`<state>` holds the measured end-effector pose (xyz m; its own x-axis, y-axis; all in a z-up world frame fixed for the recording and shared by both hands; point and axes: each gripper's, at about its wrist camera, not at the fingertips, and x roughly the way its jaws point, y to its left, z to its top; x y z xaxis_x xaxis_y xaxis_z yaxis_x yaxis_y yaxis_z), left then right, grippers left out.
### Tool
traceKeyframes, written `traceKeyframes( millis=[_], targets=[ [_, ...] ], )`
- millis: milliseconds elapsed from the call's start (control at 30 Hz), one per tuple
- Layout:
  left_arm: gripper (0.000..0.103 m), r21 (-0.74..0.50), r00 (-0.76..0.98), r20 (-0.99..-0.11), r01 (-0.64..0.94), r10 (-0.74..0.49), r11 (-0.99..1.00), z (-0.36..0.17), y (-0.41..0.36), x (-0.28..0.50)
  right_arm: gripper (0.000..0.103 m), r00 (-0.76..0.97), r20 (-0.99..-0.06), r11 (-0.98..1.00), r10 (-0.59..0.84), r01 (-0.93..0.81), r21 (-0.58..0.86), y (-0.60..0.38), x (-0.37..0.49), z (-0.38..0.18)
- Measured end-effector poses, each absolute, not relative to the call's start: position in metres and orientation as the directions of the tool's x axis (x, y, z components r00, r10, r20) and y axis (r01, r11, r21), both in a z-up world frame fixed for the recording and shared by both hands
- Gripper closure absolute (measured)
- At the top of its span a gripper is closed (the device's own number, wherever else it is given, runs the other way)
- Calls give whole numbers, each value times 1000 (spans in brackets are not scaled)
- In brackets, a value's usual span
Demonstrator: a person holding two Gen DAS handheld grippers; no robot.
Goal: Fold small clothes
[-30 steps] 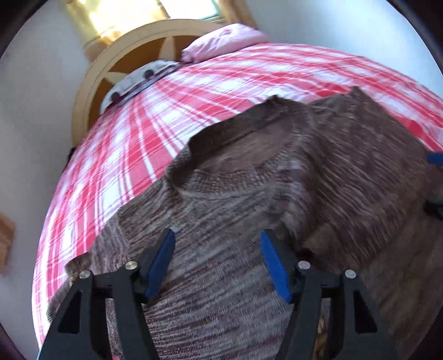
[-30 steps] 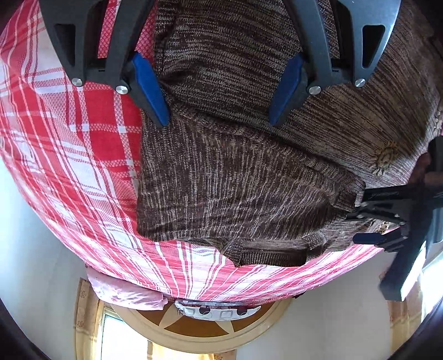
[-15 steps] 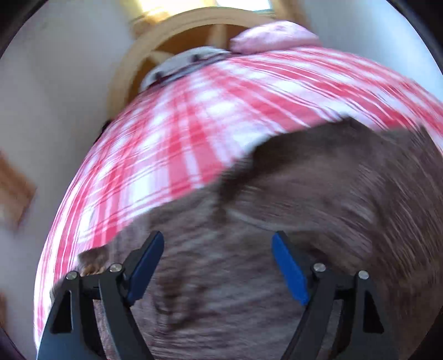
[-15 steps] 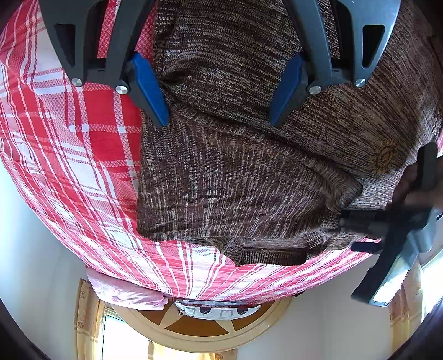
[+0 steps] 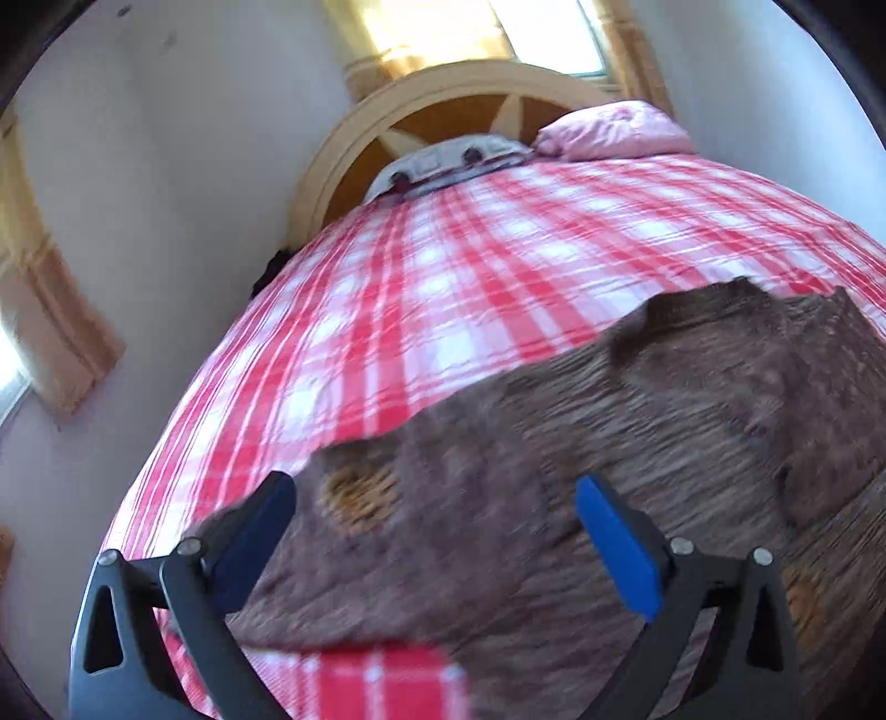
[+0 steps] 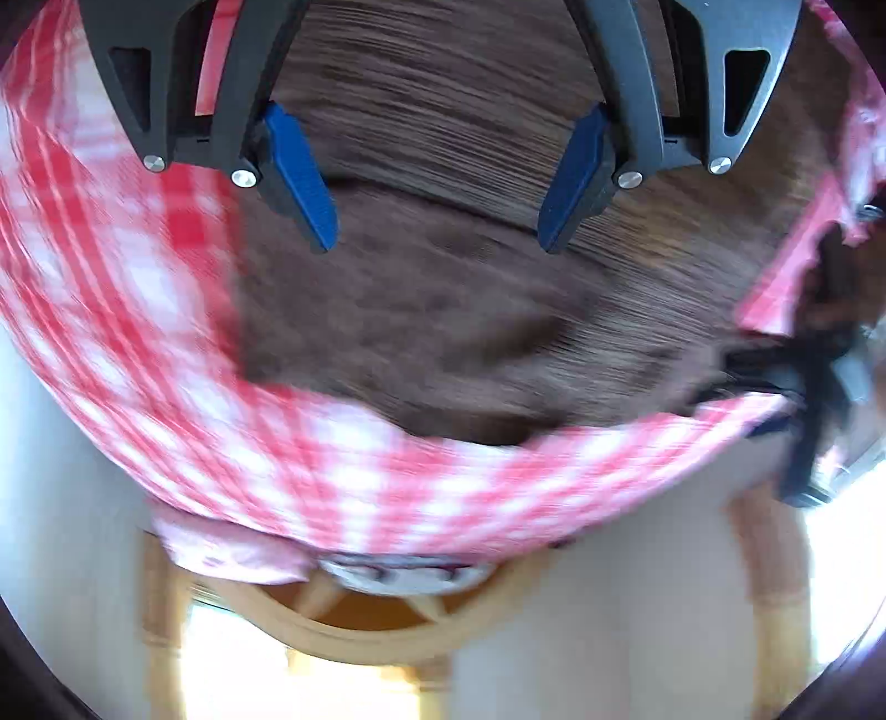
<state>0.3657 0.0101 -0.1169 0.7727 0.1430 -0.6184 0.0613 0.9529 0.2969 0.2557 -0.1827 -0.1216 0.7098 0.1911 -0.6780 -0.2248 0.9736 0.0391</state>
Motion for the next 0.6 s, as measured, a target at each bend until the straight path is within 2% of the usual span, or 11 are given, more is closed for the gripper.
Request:
traceKeyframes(
  millis=[67, 133, 333, 500, 600],
  targets=[
    [0, 267, 757, -634, 28, 154, 963, -118, 32, 364, 27, 657, -704, 937, 268, -347, 33, -141, 271, -122],
    [0, 265, 752, -633, -12, 183, 964, -118, 54, 360, 27, 604, -736, 917, 305, -395, 55, -114, 289, -133],
    [0, 257, 700, -661, -130, 272, 958, -132, 140, 342, 27, 469, -795, 893, 384, -408, 190, -83, 323, -181],
    [0, 184, 614, -719, -283, 326, 941, -156, 217, 332, 27, 447, -790, 876, 418, -428, 222, -80, 302, -182],
    [1, 122, 584, -748, -346, 315, 930, -168, 244, 325, 27, 472, -790, 879, 391, -446, 168, -77, 287, -186]
  ],
)
